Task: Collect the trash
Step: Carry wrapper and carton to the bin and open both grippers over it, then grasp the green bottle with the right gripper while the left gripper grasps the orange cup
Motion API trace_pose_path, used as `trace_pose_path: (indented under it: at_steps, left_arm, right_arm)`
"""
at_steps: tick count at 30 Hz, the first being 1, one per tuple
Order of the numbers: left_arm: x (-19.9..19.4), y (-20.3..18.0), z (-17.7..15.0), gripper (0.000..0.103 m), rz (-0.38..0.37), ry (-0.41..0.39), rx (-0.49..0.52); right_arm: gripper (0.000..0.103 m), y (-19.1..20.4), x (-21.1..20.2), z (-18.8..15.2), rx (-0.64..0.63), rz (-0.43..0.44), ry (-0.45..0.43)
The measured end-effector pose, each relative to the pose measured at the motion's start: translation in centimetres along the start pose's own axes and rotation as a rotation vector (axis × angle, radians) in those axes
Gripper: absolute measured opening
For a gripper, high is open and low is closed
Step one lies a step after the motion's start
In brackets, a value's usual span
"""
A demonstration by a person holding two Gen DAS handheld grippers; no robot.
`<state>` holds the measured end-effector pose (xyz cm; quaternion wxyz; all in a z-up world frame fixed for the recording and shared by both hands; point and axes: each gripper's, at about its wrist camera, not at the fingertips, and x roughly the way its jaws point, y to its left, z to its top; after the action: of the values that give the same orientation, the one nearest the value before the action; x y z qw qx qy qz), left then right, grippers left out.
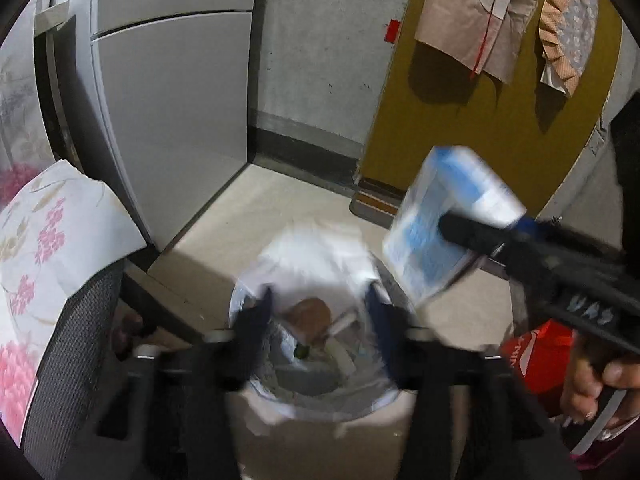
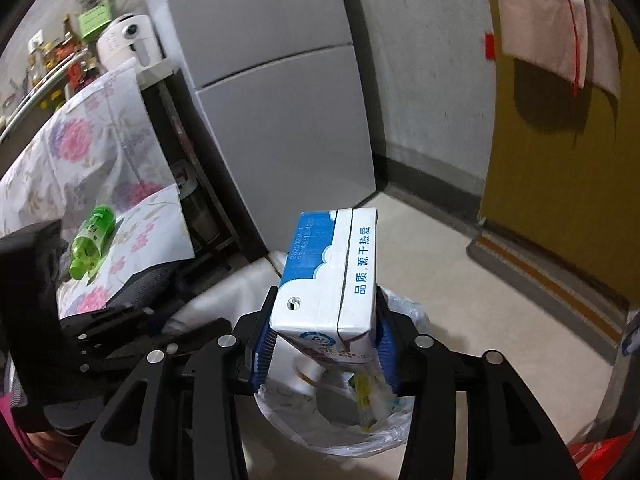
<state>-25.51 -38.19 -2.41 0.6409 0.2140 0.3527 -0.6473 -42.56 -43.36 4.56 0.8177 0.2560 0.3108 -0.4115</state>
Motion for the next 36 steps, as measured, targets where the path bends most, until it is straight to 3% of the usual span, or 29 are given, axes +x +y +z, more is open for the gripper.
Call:
trace_pose_path:
  at_steps: [1,5,14,23,36]
  left_arm:
    - [0.0,0.2,0.0,0.055,0.0,-0.003,-0.003]
    - [-0.4,1.4,-0.1,0.055,0.024,-0.01,-0.035]
    - [-6.0,4.9,-1.0,0.055,0.153,-0.107,-0.102]
    - [-14.9,9.7,-4.2,0.055,0.324,-0.181,-0.204]
    - [-26.5,18.1,-12.1,0.063,0.604,-0.263,-0.452]
  right_arm:
    - [0.059,-0.4,0.9,-0.2,0.025,-0.009,0.025]
    - [0.059,-0.8,1.9,-0.4,0.051,-0.017,0.055]
    - [0.059,2.1,-1.1,1.3,-0.024,-0.016,-0.049]
    - [0.059,9.7,-4.7,3.5,-0.147,0.064,-0.174]
    - [0.067,24.7,-1.9,2.0,-0.418,0.283,-0.073]
